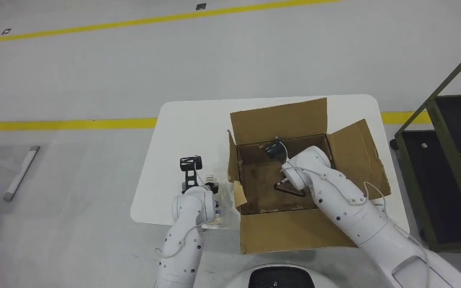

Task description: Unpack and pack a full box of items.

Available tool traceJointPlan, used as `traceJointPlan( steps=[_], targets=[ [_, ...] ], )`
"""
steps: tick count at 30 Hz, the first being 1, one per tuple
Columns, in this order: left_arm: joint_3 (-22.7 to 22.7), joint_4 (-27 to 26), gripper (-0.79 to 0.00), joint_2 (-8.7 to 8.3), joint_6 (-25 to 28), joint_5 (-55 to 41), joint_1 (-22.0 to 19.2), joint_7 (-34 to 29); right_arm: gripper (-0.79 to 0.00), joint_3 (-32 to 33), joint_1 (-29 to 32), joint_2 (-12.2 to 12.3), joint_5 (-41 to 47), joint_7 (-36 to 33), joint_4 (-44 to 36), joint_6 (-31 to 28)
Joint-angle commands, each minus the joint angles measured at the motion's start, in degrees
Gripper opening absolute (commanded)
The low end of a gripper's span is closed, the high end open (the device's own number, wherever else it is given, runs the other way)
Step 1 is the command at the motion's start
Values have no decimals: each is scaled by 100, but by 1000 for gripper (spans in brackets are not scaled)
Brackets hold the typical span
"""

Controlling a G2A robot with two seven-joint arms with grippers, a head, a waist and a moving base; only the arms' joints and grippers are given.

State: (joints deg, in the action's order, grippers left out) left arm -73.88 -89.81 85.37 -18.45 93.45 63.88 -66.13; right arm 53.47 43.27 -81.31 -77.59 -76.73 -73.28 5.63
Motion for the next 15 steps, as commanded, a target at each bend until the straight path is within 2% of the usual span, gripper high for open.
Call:
traceJointPlan(
  steps=[1, 8, 15],
  targets=[
    [0, 0, 0, 0, 0, 0, 0, 0, -785, 123, 115, 39, -80, -81, -362, -20],
    [0, 0, 0, 0, 0, 0, 0, 0, -785, 512, 507, 154, -338, -334, -1543, -171],
    [0, 0, 0, 0, 0, 0, 0, 0, -785, 974, 939, 263, -717, -132, -3046, -361]
  ],
)
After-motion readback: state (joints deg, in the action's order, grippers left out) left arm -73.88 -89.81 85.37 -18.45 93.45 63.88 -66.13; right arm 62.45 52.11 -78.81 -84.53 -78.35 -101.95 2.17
